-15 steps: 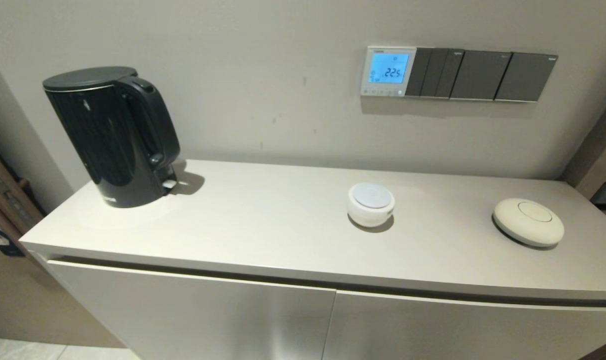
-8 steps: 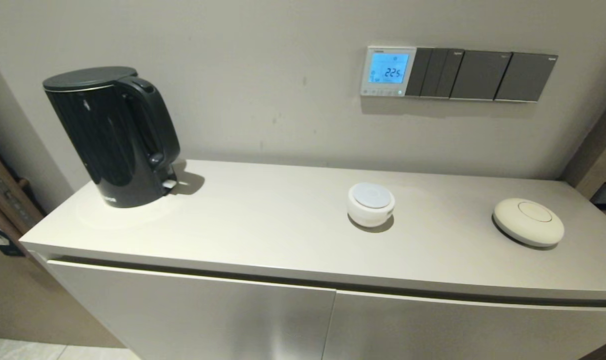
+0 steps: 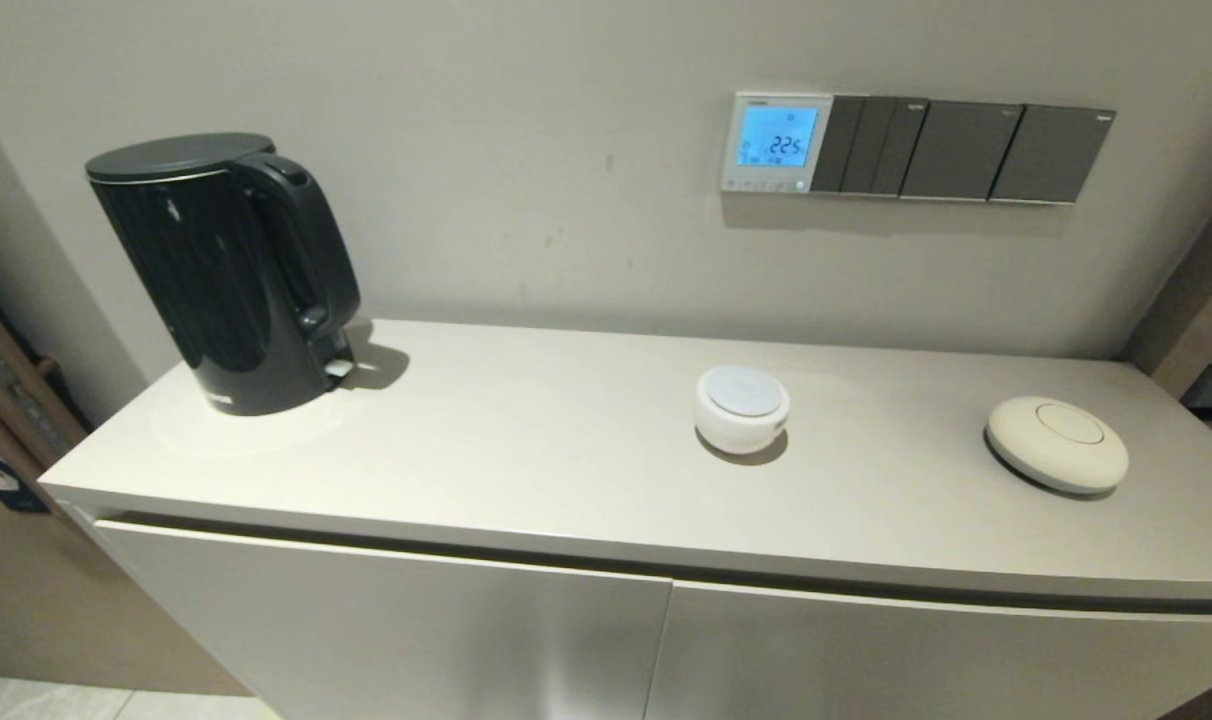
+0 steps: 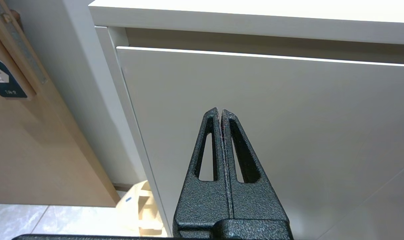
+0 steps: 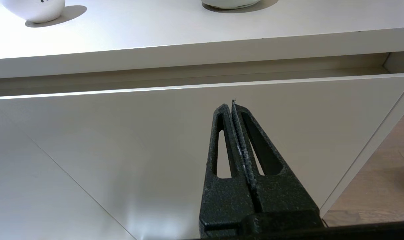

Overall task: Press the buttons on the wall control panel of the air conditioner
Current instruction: Turn off the central air conditioner

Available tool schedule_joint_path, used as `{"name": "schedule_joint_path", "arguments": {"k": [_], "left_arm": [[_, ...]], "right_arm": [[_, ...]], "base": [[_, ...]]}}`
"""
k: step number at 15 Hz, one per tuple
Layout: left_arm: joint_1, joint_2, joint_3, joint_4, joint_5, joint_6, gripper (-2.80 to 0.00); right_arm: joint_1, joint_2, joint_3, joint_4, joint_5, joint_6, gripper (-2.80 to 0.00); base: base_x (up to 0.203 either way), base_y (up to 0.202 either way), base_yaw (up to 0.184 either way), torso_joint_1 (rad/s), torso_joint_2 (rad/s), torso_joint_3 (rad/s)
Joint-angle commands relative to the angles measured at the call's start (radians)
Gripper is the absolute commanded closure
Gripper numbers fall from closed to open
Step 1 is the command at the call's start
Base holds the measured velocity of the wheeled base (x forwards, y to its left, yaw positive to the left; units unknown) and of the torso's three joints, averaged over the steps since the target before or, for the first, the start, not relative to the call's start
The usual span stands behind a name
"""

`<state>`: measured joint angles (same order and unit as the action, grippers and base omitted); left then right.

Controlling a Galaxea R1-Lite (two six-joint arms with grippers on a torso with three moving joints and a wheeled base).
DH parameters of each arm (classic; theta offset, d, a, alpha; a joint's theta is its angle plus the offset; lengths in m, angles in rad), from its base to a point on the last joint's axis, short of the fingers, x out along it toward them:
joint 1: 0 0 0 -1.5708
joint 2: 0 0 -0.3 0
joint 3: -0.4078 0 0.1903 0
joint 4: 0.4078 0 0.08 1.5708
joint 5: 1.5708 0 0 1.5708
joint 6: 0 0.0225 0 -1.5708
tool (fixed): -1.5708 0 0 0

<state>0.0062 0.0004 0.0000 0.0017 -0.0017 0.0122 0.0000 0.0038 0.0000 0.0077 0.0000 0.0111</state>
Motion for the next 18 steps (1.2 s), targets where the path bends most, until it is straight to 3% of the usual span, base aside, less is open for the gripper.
{"name": "schedule_joint_path", "arguments": {"k": [1,18], "left_arm": [[0.001,0.001,0.000,0.000,0.000,0.000,0.00],[0.001,0.000,0.000,0.000,0.000,0.000,0.00]], "right_arm": [[0.000,0.004,0.002,0.000,0.000,0.001,0.00],[-0.002,0.002,0.002,0.000,0.000,0.000,0.00]], "base": [[0.000,0.000,0.000,0.000,0.00,0.000],[0.000,0.000,0.000,0.000,0.00,0.000]]}}
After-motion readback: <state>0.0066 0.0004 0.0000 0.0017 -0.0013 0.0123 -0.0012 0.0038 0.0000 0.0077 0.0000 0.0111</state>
